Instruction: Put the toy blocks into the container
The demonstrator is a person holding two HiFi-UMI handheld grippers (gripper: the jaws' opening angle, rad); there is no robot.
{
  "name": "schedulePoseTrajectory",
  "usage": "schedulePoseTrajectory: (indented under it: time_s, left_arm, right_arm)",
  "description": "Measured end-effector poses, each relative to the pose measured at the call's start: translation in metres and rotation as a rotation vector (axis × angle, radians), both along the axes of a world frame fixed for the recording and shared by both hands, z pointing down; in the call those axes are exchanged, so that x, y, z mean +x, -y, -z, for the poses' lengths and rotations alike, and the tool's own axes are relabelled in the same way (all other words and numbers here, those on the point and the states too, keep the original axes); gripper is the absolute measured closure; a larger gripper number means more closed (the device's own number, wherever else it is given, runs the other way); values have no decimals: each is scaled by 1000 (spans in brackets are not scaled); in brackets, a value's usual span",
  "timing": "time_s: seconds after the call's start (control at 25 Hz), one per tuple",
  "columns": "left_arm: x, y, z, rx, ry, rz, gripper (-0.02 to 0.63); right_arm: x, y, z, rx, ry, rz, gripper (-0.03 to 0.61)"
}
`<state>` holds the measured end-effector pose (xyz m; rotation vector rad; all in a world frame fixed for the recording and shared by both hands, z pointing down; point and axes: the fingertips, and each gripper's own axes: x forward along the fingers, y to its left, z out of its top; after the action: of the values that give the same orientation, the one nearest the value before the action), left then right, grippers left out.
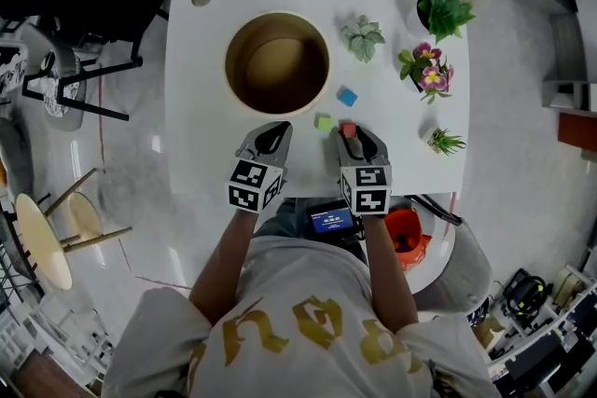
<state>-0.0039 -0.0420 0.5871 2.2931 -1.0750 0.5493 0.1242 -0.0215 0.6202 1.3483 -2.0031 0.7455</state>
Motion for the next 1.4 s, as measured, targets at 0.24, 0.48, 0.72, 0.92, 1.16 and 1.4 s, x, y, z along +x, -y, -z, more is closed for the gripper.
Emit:
schedulePoseTrajectory:
  time_s: [0.24, 0.48, 0.72, 0.92, 1.16, 1.4]
  left_arm:
    - [-3, 2, -2, -4, -5, 6, 613]
    - [-2, 1, 3, 5, -15, 6, 613]
    - [-6, 1, 9, 18, -22, 6, 613]
    - [-6, 0, 17, 31, -37, 3, 613]
    - [-14, -3, 29, 61, -52, 20, 613]
    - [-31, -6, 53, 168, -63, 77, 613]
  right_arm:
    - [-1, 3, -1, -11, -7, 5, 403]
    - [1, 4, 1, -8, -16, -4, 408]
    - [1, 3, 10, 8, -12, -21, 410]
    - [2, 2, 18, 28, -9, -35, 410]
    - [-1, 4, 34, 67, 6, -51, 410]
    - [-5, 5, 54, 113, 31, -64, 411]
